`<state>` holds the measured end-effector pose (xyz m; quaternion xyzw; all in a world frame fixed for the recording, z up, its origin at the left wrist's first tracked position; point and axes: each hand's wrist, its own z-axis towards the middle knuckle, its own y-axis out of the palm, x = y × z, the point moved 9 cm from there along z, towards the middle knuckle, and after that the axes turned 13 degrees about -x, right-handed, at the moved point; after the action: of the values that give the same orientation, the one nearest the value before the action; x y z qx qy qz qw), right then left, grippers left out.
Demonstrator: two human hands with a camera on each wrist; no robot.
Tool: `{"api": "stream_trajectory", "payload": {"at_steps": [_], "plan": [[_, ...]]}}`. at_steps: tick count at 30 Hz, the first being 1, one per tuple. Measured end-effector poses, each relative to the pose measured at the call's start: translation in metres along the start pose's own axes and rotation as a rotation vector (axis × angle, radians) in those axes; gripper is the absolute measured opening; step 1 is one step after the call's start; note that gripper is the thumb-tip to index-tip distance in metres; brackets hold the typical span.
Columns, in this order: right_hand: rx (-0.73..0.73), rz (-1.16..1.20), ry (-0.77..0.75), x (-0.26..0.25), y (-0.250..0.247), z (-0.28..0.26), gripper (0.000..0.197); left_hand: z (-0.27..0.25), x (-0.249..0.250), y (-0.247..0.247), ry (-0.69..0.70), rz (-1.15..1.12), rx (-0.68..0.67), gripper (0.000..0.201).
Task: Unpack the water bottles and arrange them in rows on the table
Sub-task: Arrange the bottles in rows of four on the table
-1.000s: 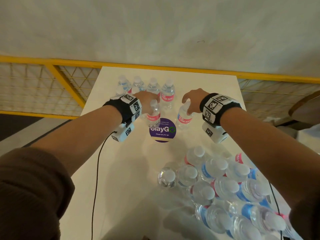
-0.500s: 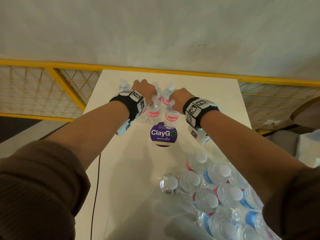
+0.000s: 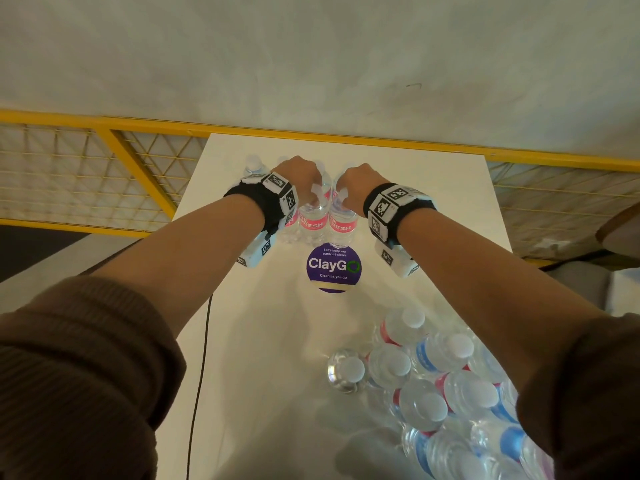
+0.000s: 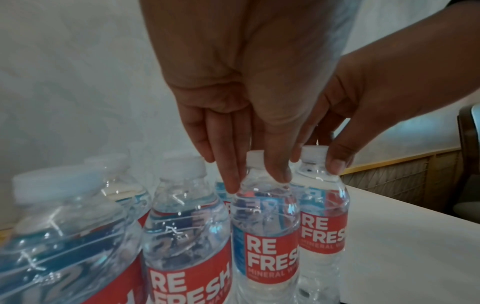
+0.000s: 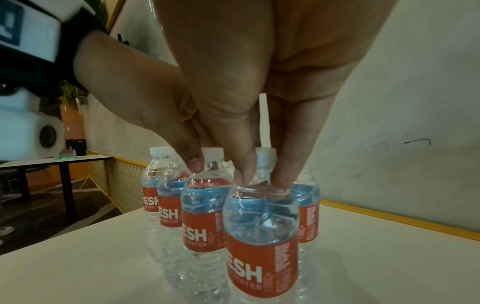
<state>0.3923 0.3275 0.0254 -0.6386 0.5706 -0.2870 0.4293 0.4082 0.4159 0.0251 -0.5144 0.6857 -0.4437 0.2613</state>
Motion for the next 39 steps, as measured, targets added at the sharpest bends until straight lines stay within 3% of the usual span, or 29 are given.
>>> {"api": "stream_trajectory", "payload": {"at_steps": [16, 20, 23, 25, 29, 31, 35, 39], "plan": [[-0.008, -0.061, -0.063, -0.004, 0.0, -0.004, 0.038, -0.004, 0.004, 0.001, -0.001, 0.046, 0.0, 0.023], [0.023, 0.018, -0.067, 0.005, -0.013, -0.027, 0.049, -0.018, 0.012, -0.003, 0.012, 0.081, -0.009, 0.036], [0.034, 0.082, -0.065, 0.028, -0.028, -0.067, 0.048, -0.043, 0.045, -0.018, 0.136, 0.1, 0.131, 0.052], [-0.042, 0.053, -0.036, 0.047, -0.022, -0.095, 0.042, -0.061, 0.081, -0.013, 0.292, 0.045, 0.107, 0.051], [-0.281, -0.091, 0.01, 0.069, 0.019, -0.149, 0.034, -0.098, 0.156, 0.044, 0.543, 0.05, -0.233, 0.053], [-0.395, -0.144, 0.018, 0.073, 0.042, -0.171, 0.032, -0.111, 0.184, 0.071, 0.618, 0.091, -0.338, 0.057], [-0.561, -0.196, 0.022, 0.075, 0.085, -0.202, 0.04, -0.112, 0.204, 0.105, 0.624, 0.168, -0.411, 0.059], [-0.616, -0.236, 0.049, 0.075, 0.114, -0.209, 0.049, -0.108, 0.202, 0.106, 0.574, 0.092, -0.356, 0.05]]}}
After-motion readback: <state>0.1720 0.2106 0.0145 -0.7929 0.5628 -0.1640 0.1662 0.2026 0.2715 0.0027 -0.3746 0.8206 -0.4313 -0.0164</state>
